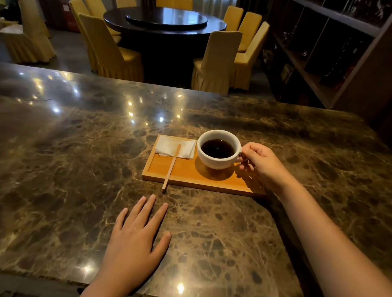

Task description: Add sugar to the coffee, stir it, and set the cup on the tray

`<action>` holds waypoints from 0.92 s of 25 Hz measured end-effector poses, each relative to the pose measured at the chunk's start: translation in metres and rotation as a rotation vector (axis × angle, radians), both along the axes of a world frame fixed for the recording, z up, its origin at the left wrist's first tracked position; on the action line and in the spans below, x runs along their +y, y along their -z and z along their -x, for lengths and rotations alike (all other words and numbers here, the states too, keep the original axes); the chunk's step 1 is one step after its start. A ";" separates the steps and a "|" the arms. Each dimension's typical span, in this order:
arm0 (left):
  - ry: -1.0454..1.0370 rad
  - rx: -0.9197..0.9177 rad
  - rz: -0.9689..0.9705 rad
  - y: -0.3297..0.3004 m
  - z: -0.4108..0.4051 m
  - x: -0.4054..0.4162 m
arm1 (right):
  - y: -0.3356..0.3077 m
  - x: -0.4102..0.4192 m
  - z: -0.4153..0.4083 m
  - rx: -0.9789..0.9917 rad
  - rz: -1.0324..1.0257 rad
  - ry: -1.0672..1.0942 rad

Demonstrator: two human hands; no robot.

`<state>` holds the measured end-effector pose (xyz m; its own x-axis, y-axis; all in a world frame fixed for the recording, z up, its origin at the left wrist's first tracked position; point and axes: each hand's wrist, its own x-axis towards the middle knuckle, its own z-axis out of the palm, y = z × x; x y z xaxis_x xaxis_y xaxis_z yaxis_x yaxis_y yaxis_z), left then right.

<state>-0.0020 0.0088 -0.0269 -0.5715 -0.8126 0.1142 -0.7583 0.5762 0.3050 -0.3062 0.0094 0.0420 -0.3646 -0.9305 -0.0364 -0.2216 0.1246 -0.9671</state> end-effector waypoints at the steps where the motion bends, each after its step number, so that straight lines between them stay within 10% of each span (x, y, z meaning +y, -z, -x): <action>1: 0.001 -0.007 0.002 0.000 0.000 0.000 | 0.001 -0.001 0.002 0.001 -0.010 -0.004; 23: -0.005 -0.015 -0.005 0.000 0.000 0.000 | 0.002 0.001 -0.001 0.076 -0.090 0.202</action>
<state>-0.0021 0.0086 -0.0272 -0.5690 -0.8160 0.1017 -0.7658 0.5708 0.2962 -0.3052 0.0101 0.0397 -0.5478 -0.8326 -0.0814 -0.2553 0.2590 -0.9315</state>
